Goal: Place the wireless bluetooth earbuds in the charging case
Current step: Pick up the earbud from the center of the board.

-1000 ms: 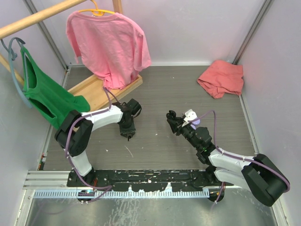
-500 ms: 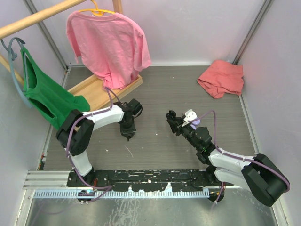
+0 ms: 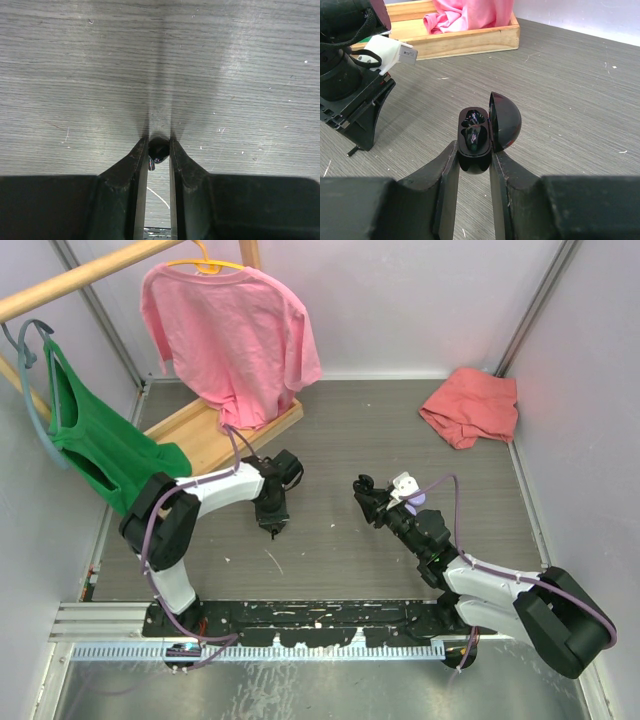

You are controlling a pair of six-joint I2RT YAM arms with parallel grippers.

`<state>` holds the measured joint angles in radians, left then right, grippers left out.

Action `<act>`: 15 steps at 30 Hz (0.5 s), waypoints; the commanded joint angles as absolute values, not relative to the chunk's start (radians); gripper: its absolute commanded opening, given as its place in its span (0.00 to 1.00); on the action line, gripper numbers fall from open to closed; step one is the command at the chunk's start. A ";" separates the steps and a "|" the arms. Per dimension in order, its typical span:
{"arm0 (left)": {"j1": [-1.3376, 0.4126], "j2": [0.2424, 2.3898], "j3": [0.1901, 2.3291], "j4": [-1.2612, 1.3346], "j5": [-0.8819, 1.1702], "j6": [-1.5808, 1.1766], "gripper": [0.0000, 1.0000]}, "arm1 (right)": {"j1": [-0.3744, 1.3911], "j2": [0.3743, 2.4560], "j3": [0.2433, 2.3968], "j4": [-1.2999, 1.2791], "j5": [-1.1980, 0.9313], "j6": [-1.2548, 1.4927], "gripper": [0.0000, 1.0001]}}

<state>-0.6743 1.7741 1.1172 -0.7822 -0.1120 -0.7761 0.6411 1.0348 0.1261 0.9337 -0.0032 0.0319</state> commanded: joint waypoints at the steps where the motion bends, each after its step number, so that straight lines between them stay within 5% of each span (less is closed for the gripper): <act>1: -0.684 1.738 1.099 -0.755 -0.140 -0.784 0.11 | 0.640 1.041 0.167 0.990 -0.030 0.037 0.01; 15: -0.704 1.575 1.041 -0.626 -0.225 -0.728 0.07 | 0.641 1.102 0.190 1.025 -0.168 0.038 0.03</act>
